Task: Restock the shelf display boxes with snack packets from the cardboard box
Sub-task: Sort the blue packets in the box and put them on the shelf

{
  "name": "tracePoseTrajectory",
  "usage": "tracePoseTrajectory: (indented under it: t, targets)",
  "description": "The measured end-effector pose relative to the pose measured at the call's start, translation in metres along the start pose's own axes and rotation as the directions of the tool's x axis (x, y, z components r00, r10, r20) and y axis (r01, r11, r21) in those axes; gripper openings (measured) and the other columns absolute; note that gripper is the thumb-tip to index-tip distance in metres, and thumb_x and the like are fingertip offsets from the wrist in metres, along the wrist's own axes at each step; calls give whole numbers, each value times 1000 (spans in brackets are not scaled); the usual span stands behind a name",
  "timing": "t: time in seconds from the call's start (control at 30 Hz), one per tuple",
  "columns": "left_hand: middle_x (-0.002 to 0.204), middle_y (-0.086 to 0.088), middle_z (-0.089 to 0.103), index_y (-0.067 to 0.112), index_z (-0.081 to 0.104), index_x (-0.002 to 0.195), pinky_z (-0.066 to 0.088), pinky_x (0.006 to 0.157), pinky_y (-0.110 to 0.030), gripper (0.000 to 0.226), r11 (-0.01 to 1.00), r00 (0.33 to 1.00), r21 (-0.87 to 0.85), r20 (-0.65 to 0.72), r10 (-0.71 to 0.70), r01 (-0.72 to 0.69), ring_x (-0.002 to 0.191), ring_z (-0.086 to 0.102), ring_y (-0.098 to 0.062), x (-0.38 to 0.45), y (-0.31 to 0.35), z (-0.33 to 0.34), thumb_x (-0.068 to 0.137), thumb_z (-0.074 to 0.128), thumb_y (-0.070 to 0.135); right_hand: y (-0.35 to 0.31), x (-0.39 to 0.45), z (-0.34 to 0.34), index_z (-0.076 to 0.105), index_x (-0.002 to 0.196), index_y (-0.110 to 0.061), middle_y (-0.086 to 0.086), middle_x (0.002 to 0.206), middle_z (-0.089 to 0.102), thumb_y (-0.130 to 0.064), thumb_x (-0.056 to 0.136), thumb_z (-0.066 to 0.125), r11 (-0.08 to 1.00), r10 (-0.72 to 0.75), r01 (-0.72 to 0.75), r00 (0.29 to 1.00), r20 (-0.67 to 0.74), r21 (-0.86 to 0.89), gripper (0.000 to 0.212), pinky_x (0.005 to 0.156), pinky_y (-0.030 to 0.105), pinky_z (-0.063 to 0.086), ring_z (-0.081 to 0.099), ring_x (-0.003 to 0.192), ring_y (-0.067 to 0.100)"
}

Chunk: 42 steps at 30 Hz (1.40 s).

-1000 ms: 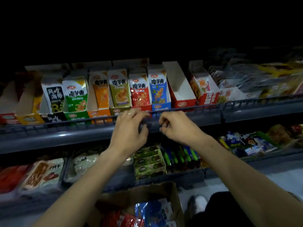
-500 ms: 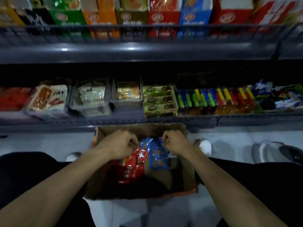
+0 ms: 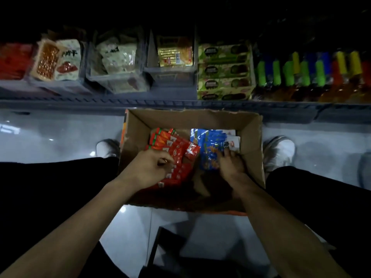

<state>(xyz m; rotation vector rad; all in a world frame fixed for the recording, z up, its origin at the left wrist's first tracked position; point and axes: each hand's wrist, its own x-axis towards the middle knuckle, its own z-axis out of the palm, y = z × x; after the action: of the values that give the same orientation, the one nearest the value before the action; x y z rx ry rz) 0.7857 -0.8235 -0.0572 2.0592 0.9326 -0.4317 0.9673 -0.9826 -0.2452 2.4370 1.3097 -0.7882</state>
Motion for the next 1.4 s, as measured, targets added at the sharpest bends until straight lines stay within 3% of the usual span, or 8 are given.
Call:
tracePoseTrajectory:
  t: [0.13,0.23,0.43,0.6,0.77,1.0,1.23,1.4]
  targets:
    - [100,14,69,28,72,94,44,73,-3,12,995,999,-82,23,-49,51,93,64,0,-5,-11,12,89,65,20,-8,9,15,65,113,-10,15,99,64,-45,74,77,993,30,-37,997,-69,-108,54,73,39,54,63,88,31]
    - [112,7,67,25,71,96,45,77,-9,10,983,992,-137,15,-125,126,103,63,-7,-3,-15,15,90,65,21,-11,10,16,51,129,-9,17,124,53,-34,91,61,996,54,-55,998,-12,-65,47,95,42,43,51,113,33]
    - [121,-2,65,19,68,104,49,97,-34,14,976,981,-112,-15,-192,190,114,59,-20,17,-18,21,91,64,18,-13,7,-10,62,95,-17,7,101,64,-21,88,64,754,14,-74,995,97,653,8,78,32,46,60,90,20]
    - [109,-7,66,8,60,120,51,88,-24,41,926,981,-351,-77,-180,142,98,64,-15,36,-16,45,82,74,11,-11,-9,-70,66,82,-21,-6,81,70,-6,75,78,573,-264,44,955,135,818,21,66,23,48,65,75,9]
    - [71,0,66,3,70,88,45,59,-13,4,886,966,-455,-171,-193,96,55,56,8,47,-19,49,85,70,5,-14,-2,-82,69,93,-20,-3,92,73,-13,77,80,497,-359,3,911,202,868,21,76,27,53,67,82,10]
    - [79,-6,71,11,76,94,58,80,-43,15,850,860,-447,-278,-429,279,81,69,-23,43,-52,52,82,75,20,-5,20,-26,39,141,-17,13,146,37,-24,87,62,972,5,-6,1000,6,234,59,104,49,40,41,128,36]
    - [87,1,68,9,75,104,54,79,-27,22,848,863,-433,-249,-439,307,83,67,-18,30,-53,64,84,73,19,-9,12,24,38,138,-8,22,139,38,-23,100,45,999,4,-3,1000,13,-50,42,91,47,48,43,125,40]
    - [90,1,68,9,74,106,51,80,-25,21,854,872,-427,-245,-424,296,85,65,-16,32,-56,64,86,70,18,-8,12,24,40,137,-12,17,138,40,-25,94,54,998,62,-64,995,75,22,47,102,48,39,39,128,34]
